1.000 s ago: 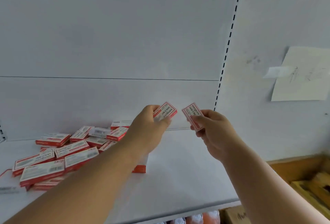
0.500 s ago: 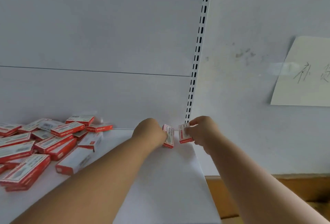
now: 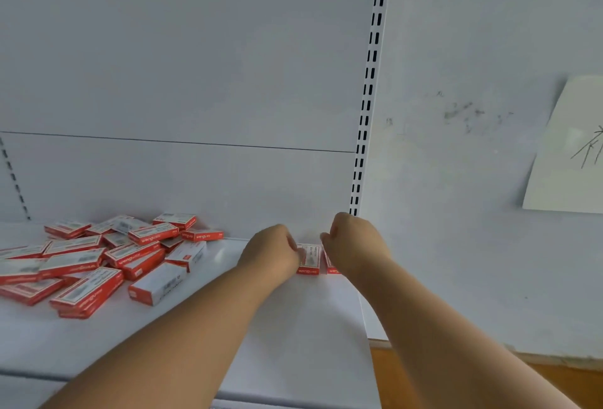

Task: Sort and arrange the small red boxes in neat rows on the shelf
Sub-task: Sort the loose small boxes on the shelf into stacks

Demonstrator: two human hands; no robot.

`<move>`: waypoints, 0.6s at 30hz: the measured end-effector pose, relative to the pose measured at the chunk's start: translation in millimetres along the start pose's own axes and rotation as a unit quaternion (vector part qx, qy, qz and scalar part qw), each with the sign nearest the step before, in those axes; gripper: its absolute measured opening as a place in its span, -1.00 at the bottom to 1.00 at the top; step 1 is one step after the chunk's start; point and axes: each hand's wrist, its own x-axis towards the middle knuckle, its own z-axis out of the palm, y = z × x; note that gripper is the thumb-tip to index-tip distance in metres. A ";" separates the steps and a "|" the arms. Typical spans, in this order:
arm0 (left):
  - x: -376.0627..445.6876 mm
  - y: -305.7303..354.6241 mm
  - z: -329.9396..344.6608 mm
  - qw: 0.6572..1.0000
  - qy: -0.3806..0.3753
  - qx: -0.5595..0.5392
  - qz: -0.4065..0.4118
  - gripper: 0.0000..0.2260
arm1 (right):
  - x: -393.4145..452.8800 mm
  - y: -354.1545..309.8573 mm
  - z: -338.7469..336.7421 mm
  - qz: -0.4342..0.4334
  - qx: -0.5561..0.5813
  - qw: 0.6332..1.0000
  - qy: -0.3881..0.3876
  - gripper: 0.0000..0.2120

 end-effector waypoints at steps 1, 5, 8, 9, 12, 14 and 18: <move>-4.9 -4.5 -6.0 1.000 0.006 0.004 0.004 -0.90 | -2.2 -8.1 -0.6 -0.015 0.007 1.000 0.000 -0.85; -29.5 -33.8 -34.2 0.999 0.032 0.024 0.020 -0.91 | -15.8 -48.5 1.7 -0.073 0.030 0.997 -0.021 -0.84; -46.7 -65.4 -59.7 0.998 0.032 0.009 0.045 -0.92 | -27.1 -80.7 10.3 -0.114 0.024 0.992 -0.043 -0.80; -51.0 -77.0 -69.8 0.998 0.036 -0.005 0.045 -0.93 | -30.8 -91.7 13.4 -0.123 0.021 0.991 -0.051 -0.79; -55.8 -113.8 -99.5 0.997 0.079 0.005 0.017 -0.93 | -39.1 -121.9 27.8 -0.142 0.007 0.987 -0.072 -0.77; -54.4 -134.7 -112.4 0.994 0.089 0.056 0.015 -0.87 | -42.8 -142.0 41.0 -0.149 0.001 0.985 -0.084 -0.79; -53.8 -154.8 -119.0 0.988 0.036 0.121 0.090 -0.68 | -49.7 -175.8 64.4 -0.141 0.018 0.978 -0.155 -0.53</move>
